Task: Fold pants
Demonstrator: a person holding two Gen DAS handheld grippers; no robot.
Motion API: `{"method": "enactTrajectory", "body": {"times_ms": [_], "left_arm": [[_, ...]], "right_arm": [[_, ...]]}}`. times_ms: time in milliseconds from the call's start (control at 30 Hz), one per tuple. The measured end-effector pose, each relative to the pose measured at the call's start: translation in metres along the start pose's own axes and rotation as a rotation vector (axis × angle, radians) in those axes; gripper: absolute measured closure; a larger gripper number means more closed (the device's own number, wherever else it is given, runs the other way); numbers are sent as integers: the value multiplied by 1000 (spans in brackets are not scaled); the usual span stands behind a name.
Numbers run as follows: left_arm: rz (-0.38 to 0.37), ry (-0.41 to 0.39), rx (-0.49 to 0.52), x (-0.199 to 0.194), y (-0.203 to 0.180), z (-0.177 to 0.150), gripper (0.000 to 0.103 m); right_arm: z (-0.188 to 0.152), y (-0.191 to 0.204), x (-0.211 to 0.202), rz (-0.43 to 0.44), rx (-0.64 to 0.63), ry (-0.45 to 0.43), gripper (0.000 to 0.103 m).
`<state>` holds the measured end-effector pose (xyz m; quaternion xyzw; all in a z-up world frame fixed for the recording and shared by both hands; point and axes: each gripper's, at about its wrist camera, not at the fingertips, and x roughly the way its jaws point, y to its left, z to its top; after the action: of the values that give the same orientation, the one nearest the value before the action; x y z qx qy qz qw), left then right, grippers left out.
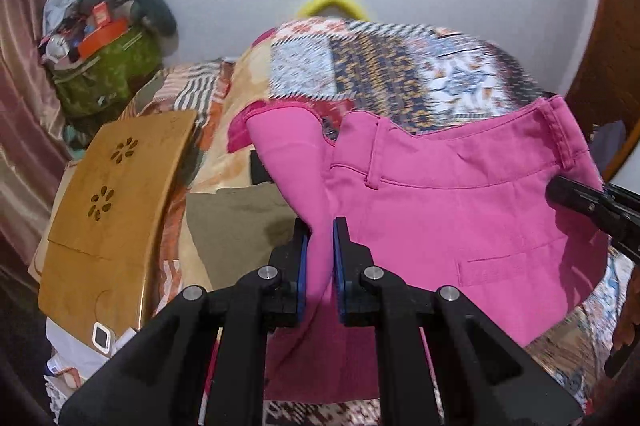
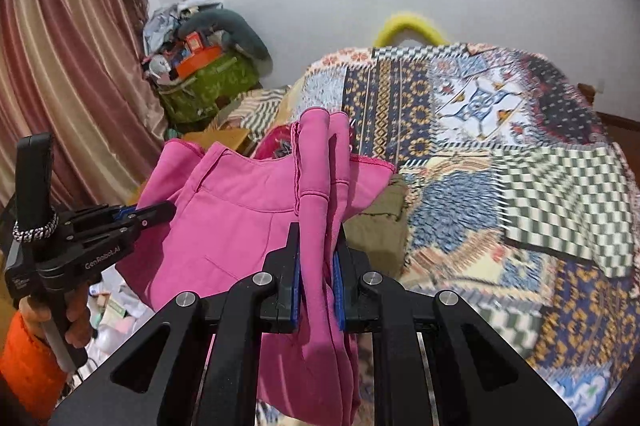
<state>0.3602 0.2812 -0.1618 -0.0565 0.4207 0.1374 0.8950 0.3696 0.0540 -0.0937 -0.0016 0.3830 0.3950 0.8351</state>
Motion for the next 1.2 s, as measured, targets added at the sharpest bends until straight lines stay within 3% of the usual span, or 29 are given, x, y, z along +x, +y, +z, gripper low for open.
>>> {"method": "enactTrajectory", "body": {"times_ms": [300, 467, 633, 700, 833, 933, 1033, 1200], "left_arm": [[42, 76, -1, 79, 18, 7, 92], [44, 157, 22, 120, 22, -5, 90], [83, 156, 10, 129, 36, -22, 72], [85, 153, -4, 123, 42, -25, 66], [113, 175, -9, 108, 50, -31, 65], [117, 206, -59, 84, 56, -34, 57], [110, 162, -70, 48, 53, -35, 53], [64, 13, -44, -45, 35, -37, 49]], "right_arm": [[7, -2, 71, -35, -56, 55, 92], [-4, -4, 109, -112, -155, 151, 90], [-18, -19, 120, -148, -149, 225, 85], [-21, -26, 114, -145, -115, 234, 81], [-25, -34, 96, -170, -86, 233, 81], [-31, -35, 75, -165, -23, 237, 81], [-37, -23, 45, -140, -3, 190, 81], [-38, 9, -21, -108, -36, 69, 81]]}}
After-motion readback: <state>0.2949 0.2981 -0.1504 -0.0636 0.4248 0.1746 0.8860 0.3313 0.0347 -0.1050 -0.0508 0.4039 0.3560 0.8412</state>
